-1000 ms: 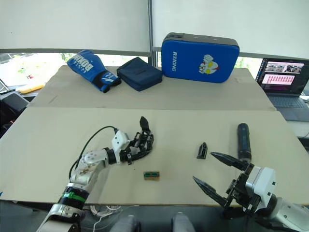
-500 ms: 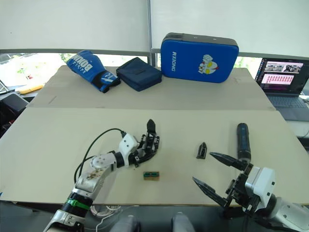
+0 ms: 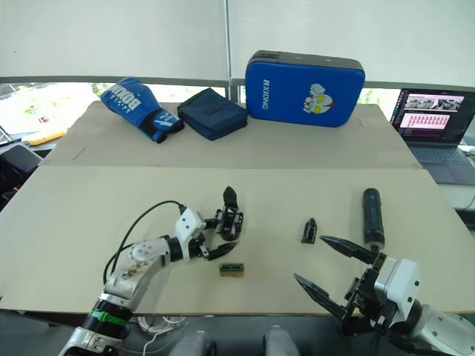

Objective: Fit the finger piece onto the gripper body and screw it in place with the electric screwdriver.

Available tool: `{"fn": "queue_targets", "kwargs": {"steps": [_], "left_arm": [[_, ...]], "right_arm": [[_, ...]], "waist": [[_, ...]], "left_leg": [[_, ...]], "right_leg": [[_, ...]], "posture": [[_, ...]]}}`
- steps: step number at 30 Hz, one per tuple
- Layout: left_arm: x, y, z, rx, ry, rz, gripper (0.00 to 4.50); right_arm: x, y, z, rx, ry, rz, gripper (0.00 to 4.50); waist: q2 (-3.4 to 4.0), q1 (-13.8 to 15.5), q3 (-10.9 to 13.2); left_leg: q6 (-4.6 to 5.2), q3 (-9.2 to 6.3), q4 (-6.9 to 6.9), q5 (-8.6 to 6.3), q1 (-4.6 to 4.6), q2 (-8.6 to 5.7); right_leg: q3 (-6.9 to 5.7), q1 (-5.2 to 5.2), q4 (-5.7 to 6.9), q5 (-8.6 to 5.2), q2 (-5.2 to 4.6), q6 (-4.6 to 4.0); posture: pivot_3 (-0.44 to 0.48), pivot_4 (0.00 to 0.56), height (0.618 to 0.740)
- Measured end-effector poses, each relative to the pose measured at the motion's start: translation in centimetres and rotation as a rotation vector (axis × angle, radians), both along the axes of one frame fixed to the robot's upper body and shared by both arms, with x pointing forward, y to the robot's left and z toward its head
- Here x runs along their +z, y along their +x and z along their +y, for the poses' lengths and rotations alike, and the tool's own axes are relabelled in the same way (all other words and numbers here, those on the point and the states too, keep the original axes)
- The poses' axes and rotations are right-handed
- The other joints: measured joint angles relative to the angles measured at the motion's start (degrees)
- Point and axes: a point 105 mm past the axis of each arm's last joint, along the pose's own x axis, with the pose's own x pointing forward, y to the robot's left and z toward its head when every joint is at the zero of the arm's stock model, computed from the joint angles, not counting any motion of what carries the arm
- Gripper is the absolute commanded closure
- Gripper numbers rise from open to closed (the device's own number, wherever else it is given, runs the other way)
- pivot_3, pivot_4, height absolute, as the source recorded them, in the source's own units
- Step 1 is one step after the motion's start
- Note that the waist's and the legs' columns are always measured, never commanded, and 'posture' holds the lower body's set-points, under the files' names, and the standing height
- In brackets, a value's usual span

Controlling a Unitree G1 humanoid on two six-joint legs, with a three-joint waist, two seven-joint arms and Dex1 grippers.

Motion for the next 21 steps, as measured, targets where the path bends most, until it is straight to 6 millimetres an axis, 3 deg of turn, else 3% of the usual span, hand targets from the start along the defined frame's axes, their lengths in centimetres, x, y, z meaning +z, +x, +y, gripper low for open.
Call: {"fn": "queue_targets", "kwargs": {"steps": [6, 11, 16, 19, 21], "left_arm": [[0.5, -0.5, 3.7, -0.111, 0.009, -0.001, 0.03], [2.5, -0.8, 8.6, -0.183, 0.008, -0.014, 0.03], [5.4, -1.3, 9.2, -0.286, -0.009, -0.119, 0.03], [6.2, -2.2, 8.9, -0.351, -0.046, -0.09, 0.03], [7.2, -2.6, 8.3, -0.39, -0.074, -0.09, 0.03]], "right_arm": [[-0.6, -0.9, -1.4, -0.111, 0.021, 0.062, 0.0], [-2.8, -2.1, -3.6, -0.333, 0.066, 0.216, 0.0], [-4.5, -2.5, -4.1, -0.445, 0.035, 0.298, 0.0], [-5.0, -0.9, -3.9, -0.491, 0.029, 0.358, 0.0], [-4.3, 0.8, -3.7, -0.51, 0.041, 0.376, 0.0]], "waist": [[0.01, 0.1, 0.0], [0.01, 0.17, 0.0], [0.02, 0.23, -0.01], [-0.01, -0.37, 0.0], [-0.03, -0.5, 0.01]], "left_leg": [[0.0, 0.01, -0.02, 0.0, -0.02, 0.01], [0.0, 0.02, -0.02, 0.0, -0.04, 0.04], [0.0, 0.08, -0.03, 0.0, -0.04, 0.05], [0.0, 0.14, -0.03, 0.0, -0.12, 0.12], [0.0, 0.23, -0.02, 0.0, -0.15, 0.11]], "right_leg": [[-0.01, -0.02, 0.0, -0.02, -0.01, -0.02], [-0.03, -0.07, 0.0, -0.06, -0.02, -0.04], [0.02, -0.08, -0.02, -0.06, -0.04, -0.02], [0.11, -0.27, 0.07, -0.04, 0.02, -0.06], [0.23, -0.38, 0.12, 0.01, 0.03, -0.11]], "posture": [[0.0, 0.15, 0.74], [0.0, 0.15, 0.74], [0.0, 0.15, 0.74], [0.0, 0.15, 0.74], [0.0, 0.15, 0.74]]}}
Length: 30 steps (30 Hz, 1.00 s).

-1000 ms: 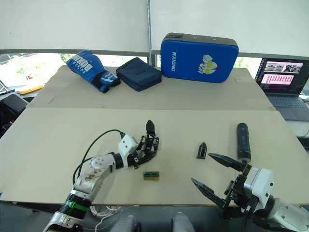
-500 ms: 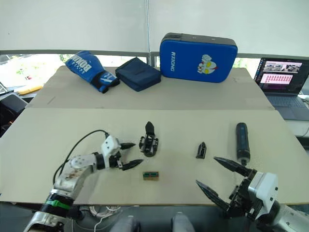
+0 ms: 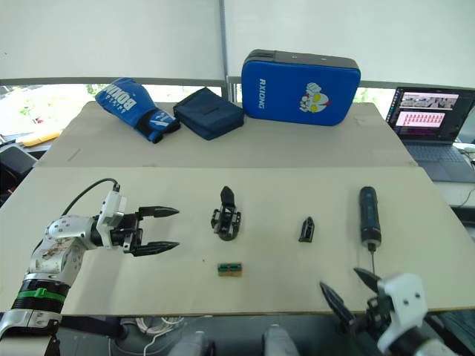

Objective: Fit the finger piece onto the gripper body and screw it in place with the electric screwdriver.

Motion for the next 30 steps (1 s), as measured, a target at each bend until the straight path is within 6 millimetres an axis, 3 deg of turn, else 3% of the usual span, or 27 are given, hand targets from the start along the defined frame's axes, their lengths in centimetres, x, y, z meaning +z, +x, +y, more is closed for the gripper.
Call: {"fn": "queue_targets", "kwargs": {"steps": [3, 7, 13, 23, 24, 30], "left_arm": [[1.0, -0.2, -0.6, -0.019, -0.013, 0.005, 0.03], [1.8, -0.3, -1.5, -0.023, -0.036, 0.001, 0.03], [2.1, -0.7, -2.2, -0.018, -0.046, -0.007, 0.03], [2.1, -1.2, -2.7, -0.012, -0.042, -0.001, 0.03], [2.2, -1.2, -2.7, -0.011, -0.042, -0.003, 0.0], [2.0, -1.6, -2.5, -0.01, -0.044, 0.01, 0.0]], "right_arm": [[0.9, 2.3, 0.5, -0.012, -0.013, 0.063, 0.0], [0.5, 6.5, -0.5, -0.18, 0.002, 0.237, 0.0], [0.8, 9.9, 1.8, -0.272, 0.074, 0.345, 0.0], [-1.4, 10.9, 1.7, -0.405, 0.014, 0.443, 0.0], [-1.5, 10.9, 1.7, -0.407, 0.011, 0.445, 0.52], [-1.8, 10.7, 1.5, -0.418, -0.009, 0.45, 2.55]], "waist": [[0.0, 0.22, 0.0], [-0.15, 0.26, 0.03], [-0.09, 0.19, 0.02], [-0.06, -0.1, 0.01], [-0.06, -0.13, 0.01], [-0.08, -0.26, 0.0]], "left_leg": [[0.0, 0.0, -0.01, 0.0, -0.02, -0.02], [0.01, 0.0, 0.01, 0.01, -0.19, -0.07], [0.02, -0.02, -0.04, 0.01, -0.53, -0.11], [0.03, -0.01, -0.02, 0.01, -0.47, -0.12], [0.03, -0.02, -0.02, 0.01, -0.47, -0.12], [0.03, -0.02, -0.03, 0.01, -0.44, -0.1]], "right_leg": [[0.03, -0.06, 0.06, 0.05, 0.05, -0.09], [0.08, -0.27, 0.05, 0.24, 0.06, -0.33], [0.08, -0.59, 0.03, 0.27, 0.04, -0.34], [0.09, -0.57, 0.02, 0.31, 0.04, -0.26], [0.08, -0.57, 0.01, 0.31, 0.05, -0.27], [0.08, -0.54, 0.01, 0.31, 0.06, -0.27]], "posture": [[0.0, 0.15, 0.74], [0.0, 0.15, 0.74], [0.0, 0.15, 0.74], [0.0, 0.15, 0.74], [0.0, 0.15, 0.74], [0.0, 0.15, 0.74]]}}
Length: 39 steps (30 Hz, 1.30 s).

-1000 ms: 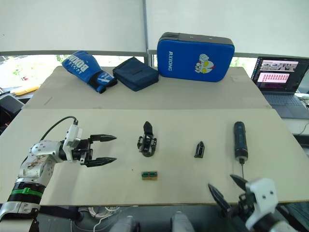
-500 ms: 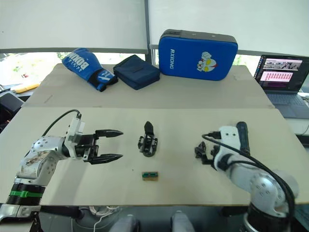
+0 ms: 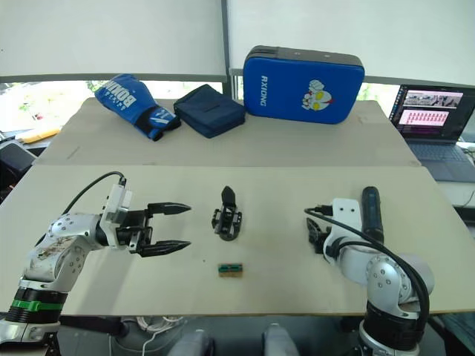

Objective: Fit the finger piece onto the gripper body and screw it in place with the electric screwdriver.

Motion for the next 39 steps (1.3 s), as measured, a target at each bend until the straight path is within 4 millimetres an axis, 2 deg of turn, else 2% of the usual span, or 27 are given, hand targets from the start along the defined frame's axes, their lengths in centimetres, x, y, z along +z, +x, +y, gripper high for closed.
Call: {"fn": "queue_targets", "kwargs": {"steps": [2, 3, 7, 9, 11, 12, 16, 20, 24, 29, 39], "left_arm": [[0.1, -0.1, 0.0, -0.003, 0.001, 0.003, 0.0], [0.2, -0.1, 0.0, -0.006, -0.002, 0.006, 0.0], [0.4, -0.1, -0.1, -0.001, -0.022, 0.028, 0.0], [1.1, 0.3, -0.2, 0.032, -0.081, 0.055, 0.0], [2.8, 1.2, -0.7, 0.083, -0.189, 0.069, 0.0], [4.1, 1.8, -1.0, 0.12, -0.262, 0.078, 0.0], [7.3, 3.2, -2.2, 0.199, -0.413, 0.112, 0.0], [9.7, 4.5, -4.7, 0.243, -0.553, 0.195, 0.0], [11.2, 5.6, -6.5, 0.292, -0.633, 0.261, 0.0], [12.1, 6.3, -7.9, 0.314, -0.75, 0.38, 0.0], [11.9, 6.8, -9.4, 0.345, -0.846, 0.515, 0.0]], "right_arm": [[0.0, -0.1, 0.3, 0.012, -0.008, -0.001, 3.26], [0.0, -0.1, 0.5, 0.027, -0.012, -0.002, 3.41], [0.1, -0.6, 1.6, 0.112, -0.002, -0.013, 3.4], [0.6, -0.9, 2.4, 0.19, 0.024, -0.034, 3.4], [1.9, -1.1, 2.6, 0.27, -0.004, -0.092, 3.4], [3.7, -0.9, 2.6, 0.316, -0.046, -0.176, 3.4], [9.1, 0.0, 3.1, 0.409, -0.183, -0.467, 3.4], [13.3, 0.7, 5.6, 0.527, -0.356, -0.749, 3.4], [15.9, 1.4, 8.1, 0.59, -0.48, -0.949, 3.4], [16.6, 2.3, 10.1, 0.625, -0.584, -1.054, 3.4], [16.1, 2.0, 13.1, 0.744, -0.596, -1.11, 3.4]], "waist": [[0.0, -0.27, 0.0], [0.0, -0.46, 0.0], [0.0, -1.01, 0.0], [0.01, -1.06, 0.02], [0.07, -0.74, 0.08], [0.07, -0.57, 0.09], [0.0, -0.81, 0.07], [-0.04, -0.98, 0.09], [-0.04, -1.0, 0.1], [-0.05, -0.59, 0.1], [-0.06, 0.24, 0.11]], "left_leg": [[0.0, 0.0, -0.02, 0.0, 0.01, 0.02], [0.0, 0.0, -0.02, 0.0, 0.02, 0.02], [0.01, -0.01, -0.03, 0.0, 0.01, 0.03], [0.01, -0.01, -0.01, 0.0, -0.02, 0.03], [0.01, -0.04, 0.06, 0.0, -0.11, -0.03], [0.01, -0.04, 0.11, 0.0, -0.13, -0.04], [0.01, -0.02, 0.1, -0.01, -0.09, -0.07], [0.0, -0.03, 0.1, 0.0, -0.09, -0.08], [-0.02, 0.0, 0.1, 0.01, -0.08, -0.11], [-0.03, 0.01, 0.13, 0.01, -0.08, -0.14], [-0.04, 0.03, 0.13, 0.02, -0.07, -0.14]], "right_leg": [[0.0, 0.0, 0.0, 0.0, 0.02, 0.0], [0.0, 0.0, 0.0, 0.0, 0.03, -0.01], [0.0, 0.0, 0.0, -0.01, 0.04, -0.01], [0.0, -0.03, 0.0, -0.01, 0.03, 0.0], [-0.02, -0.04, 0.0, -0.02, -0.05, 0.06], [-0.02, -0.03, -0.03, -0.01, -0.06, 0.15], [0.0, 0.04, -0.1, -0.03, -0.05, 0.26], [0.01, 0.01, -0.08, 0.04, -0.04, 0.16], [0.07, -0.01, -0.05, 0.05, -0.04, 0.13], [0.09, -0.01, -0.06, 0.07, -0.08, 0.12], [0.11, -0.02, -0.05, 0.09, -0.05, 0.09]], "posture": [[0.0, 0.15, 0.74], [0.0, 0.15, 0.74], [0.0, 0.15, 0.74], [0.0, 0.15, 0.74], [0.0, 0.15, 0.74], [0.0, 0.15, 0.74], [0.0, 0.15, 0.74], [0.0, 0.15, 0.74], [0.0, 0.15, 0.74], [0.0, 0.15, 0.74], [0.0, 0.15, 0.74]]}}
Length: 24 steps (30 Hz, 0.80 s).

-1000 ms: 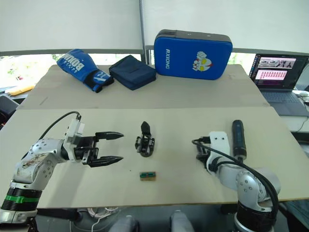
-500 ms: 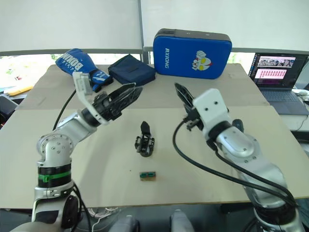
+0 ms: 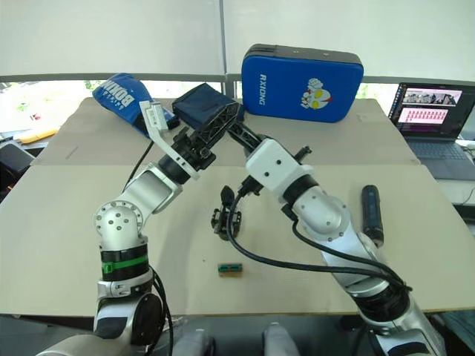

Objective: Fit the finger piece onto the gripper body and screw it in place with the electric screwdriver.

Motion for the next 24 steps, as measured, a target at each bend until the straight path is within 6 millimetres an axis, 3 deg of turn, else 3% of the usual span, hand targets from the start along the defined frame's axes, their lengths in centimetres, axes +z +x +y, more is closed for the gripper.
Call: {"fn": "queue_targets", "kwargs": {"steps": [3, 10, 11, 14, 15, 21, 22, 24], "left_arm": [[0.2, 0.0, -0.1, 0.0, -0.029, -0.001, 0.87], [0.1, 0.3, 0.0, 0.005, -0.054, 0.009, 4.24], [0.3, 0.0, 0.0, -0.018, -0.07, 0.0, 4.5], [0.4, -0.1, 0.0, -0.025, -0.077, -0.001, 4.49], [0.4, -0.1, 0.0, -0.024, -0.08, 0.0, 4.49], [0.9, 0.3, 0.9, -0.016, -0.069, -0.038, 4.5], [1.1, 0.4, 1.3, -0.014, -0.035, -0.062, 4.5], [1.4, 0.7, 2.0, -0.049, 0.025, -0.105, 4.5]], "right_arm": [[0.2, -0.1, 0.4, 0.021, -0.009, -0.014, 3.4], [-0.1, -0.2, 0.9, 0.04, -0.02, -0.004, 3.4], [0.0, -0.3, 0.9, 0.048, 0.001, 0.003, 3.4], [0.0, -0.3, 0.9, 0.058, 0.019, 0.014, 3.4], [0.0, -0.3, 0.8, 0.059, 0.035, 0.018, 2.35], [1.2, -1.1, -0.3, 0.111, 0.074, 0.032, 0.26], [1.5, -1.4, -0.9, 0.125, 0.074, 0.036, 0.04], [1.4, -1.7, -2.4, 0.157, 0.061, 0.102, 0.04]], "waist": [[0.0, 0.16, 0.0], [0.0, 0.28, 0.0], [-0.01, 0.24, 0.0], [0.0, 0.29, 0.0], [-0.01, 0.29, 0.0], [-0.01, 0.3, 0.01], [0.0, 0.3, 0.0], [-0.01, 0.28, 0.01]], "left_leg": [[0.0, 0.0, 0.0, 0.0, 0.0, 0.0], [-0.02, 0.0, 0.0, 0.01, 0.0, -0.01], [-0.02, -0.01, 0.0, 0.01, -0.01, 0.0], [-0.02, -0.01, 0.0, 0.01, 0.03, -0.01], [-0.02, -0.01, 0.0, 0.01, 0.03, -0.01], [-0.02, -0.01, -0.01, 0.01, 0.02, -0.02], [-0.02, -0.01, -0.01, 0.01, 0.03, -0.02], [-0.01, -0.01, -0.02, 0.01, 0.07, -0.02]], "right_leg": [[0.0, 0.01, -0.01, 0.0, 0.0, 0.0], [0.0, 0.0, -0.01, 0.01, 0.0, -0.01], [0.0, -0.01, -0.01, 0.01, 0.0, -0.01], [0.0, 0.02, -0.01, 0.01, 0.0, -0.02], [0.0, 0.02, -0.01, 0.01, 0.0, -0.02], [-0.01, 0.02, 0.0, 0.01, 0.02, -0.02], [-0.01, 0.02, 0.0, 0.01, 0.02, -0.02], [-0.03, 0.07, -0.02, 0.01, 0.03, -0.02]], "posture": [[0.0, 0.15, 0.74], [0.0, 0.15, 0.74], [0.0, 0.15, 0.74], [0.0, 0.15, 0.74], [0.0, 0.15, 0.74], [0.0, 0.15, 0.74], [0.0, 0.15, 0.74], [0.0, 0.15, 0.74]]}}
